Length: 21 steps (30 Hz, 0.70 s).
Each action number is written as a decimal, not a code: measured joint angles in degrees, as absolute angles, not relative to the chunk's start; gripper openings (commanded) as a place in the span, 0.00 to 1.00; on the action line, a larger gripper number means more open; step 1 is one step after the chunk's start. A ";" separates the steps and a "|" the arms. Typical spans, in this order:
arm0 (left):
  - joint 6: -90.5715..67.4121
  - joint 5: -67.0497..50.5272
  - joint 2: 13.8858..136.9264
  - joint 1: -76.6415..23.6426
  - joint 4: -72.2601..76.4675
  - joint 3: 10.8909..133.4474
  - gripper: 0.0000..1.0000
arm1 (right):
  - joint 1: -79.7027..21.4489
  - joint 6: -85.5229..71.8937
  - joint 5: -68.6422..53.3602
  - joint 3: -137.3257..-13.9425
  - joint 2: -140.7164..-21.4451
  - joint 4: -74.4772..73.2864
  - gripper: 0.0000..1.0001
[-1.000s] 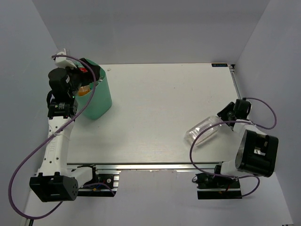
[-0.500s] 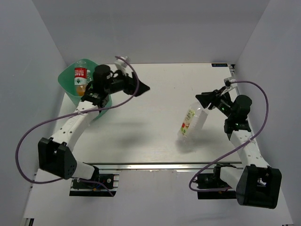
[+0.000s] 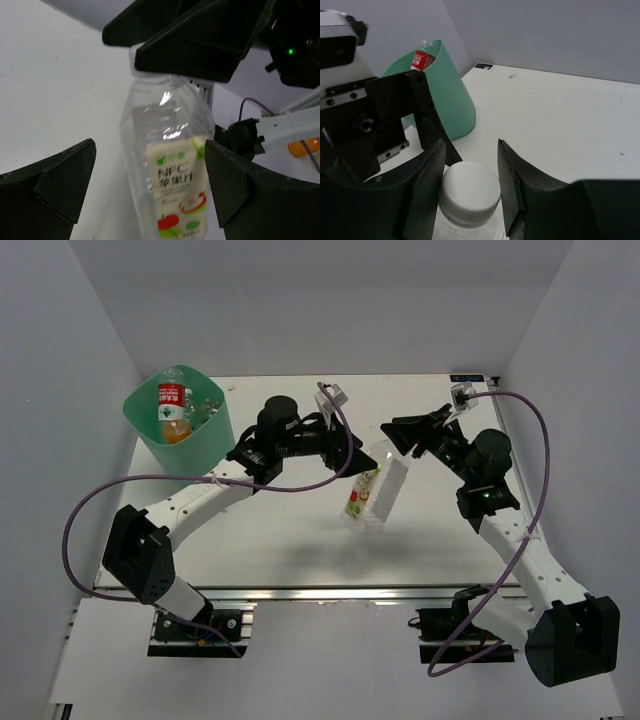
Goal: Put the plastic bottles in the bin
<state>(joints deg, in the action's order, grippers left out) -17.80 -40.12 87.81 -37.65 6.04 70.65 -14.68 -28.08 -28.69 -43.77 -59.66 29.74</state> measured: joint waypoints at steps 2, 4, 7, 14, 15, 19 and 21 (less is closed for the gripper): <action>-19.77 -38.44 88.31 -38.72 9.21 70.65 0.98 | -17.78 -28.47 -23.24 -44.62 -59.77 27.62 0.00; -21.43 -37.43 89.17 -38.83 11.51 70.96 0.98 | -20.05 -28.58 -18.72 -45.23 -60.16 25.28 0.00; -23.05 -36.16 90.76 -38.94 13.67 71.22 0.98 | -21.87 -29.10 -13.82 -47.05 -61.82 21.69 0.00; -22.55 -32.05 92.86 -40.58 12.99 71.59 0.98 | -23.53 -31.03 -9.15 -49.12 -64.93 18.76 0.00; -22.26 -31.70 93.34 -40.80 12.43 72.10 0.98 | -23.75 -31.18 -9.15 -49.45 -65.04 18.46 0.00; -20.84 -30.57 96.07 -41.41 10.61 74.91 0.98 | -24.18 -31.40 -9.15 -50.72 -65.14 17.61 0.00; -19.73 -30.63 97.21 -41.43 9.39 76.23 0.98 | -24.16 -31.20 -8.86 -50.94 -65.14 17.23 0.00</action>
